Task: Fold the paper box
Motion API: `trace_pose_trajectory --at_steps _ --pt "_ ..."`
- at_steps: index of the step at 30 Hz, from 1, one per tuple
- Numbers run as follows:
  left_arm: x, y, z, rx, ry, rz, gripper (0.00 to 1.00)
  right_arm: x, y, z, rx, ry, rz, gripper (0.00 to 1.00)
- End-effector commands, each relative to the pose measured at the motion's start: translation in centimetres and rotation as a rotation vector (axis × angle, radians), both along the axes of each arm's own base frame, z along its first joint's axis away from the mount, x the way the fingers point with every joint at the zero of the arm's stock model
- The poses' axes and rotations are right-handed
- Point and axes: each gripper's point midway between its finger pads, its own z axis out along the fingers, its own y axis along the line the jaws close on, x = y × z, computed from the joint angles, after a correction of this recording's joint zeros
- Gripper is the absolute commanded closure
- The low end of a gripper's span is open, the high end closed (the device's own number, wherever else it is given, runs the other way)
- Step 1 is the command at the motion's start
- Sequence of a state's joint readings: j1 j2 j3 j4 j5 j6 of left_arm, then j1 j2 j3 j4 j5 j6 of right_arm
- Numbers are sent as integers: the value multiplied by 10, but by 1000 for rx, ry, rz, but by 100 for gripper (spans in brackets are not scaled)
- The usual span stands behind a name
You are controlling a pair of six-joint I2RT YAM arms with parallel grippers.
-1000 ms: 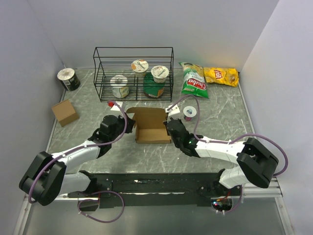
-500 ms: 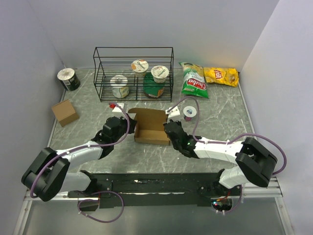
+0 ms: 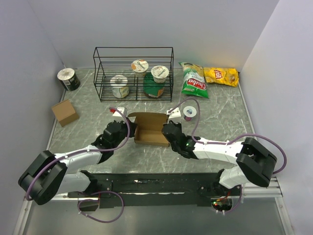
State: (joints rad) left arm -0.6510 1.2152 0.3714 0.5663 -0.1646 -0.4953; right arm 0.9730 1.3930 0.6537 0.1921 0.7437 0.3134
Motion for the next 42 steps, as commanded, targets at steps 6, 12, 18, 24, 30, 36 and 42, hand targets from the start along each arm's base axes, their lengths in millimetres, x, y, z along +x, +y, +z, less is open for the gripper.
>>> trace_pose_trajectory --at_steps 6,12,18,24,30,36,42 --pt "-53 -11 -61 19 213 -129 99 -1 29 26 156 1 20 100" --pt "-55 -9 -66 27 221 -116 99 -3 37 13 183 43 21 100" --pt "-57 -4 -73 50 234 -103 99 -7 42 0 242 91 -2 100" --pt "-57 -3 -76 58 241 -96 99 -11 45 -13 278 137 -31 100" --pt "-56 -1 -77 62 244 -81 99 -16 39 -31 236 163 -68 100" --pt "-54 2 -75 55 234 -58 99 -19 16 -34 164 142 -139 100" --pt "-51 5 -71 47 218 -36 99 -26 -2 -18 127 88 -146 88"
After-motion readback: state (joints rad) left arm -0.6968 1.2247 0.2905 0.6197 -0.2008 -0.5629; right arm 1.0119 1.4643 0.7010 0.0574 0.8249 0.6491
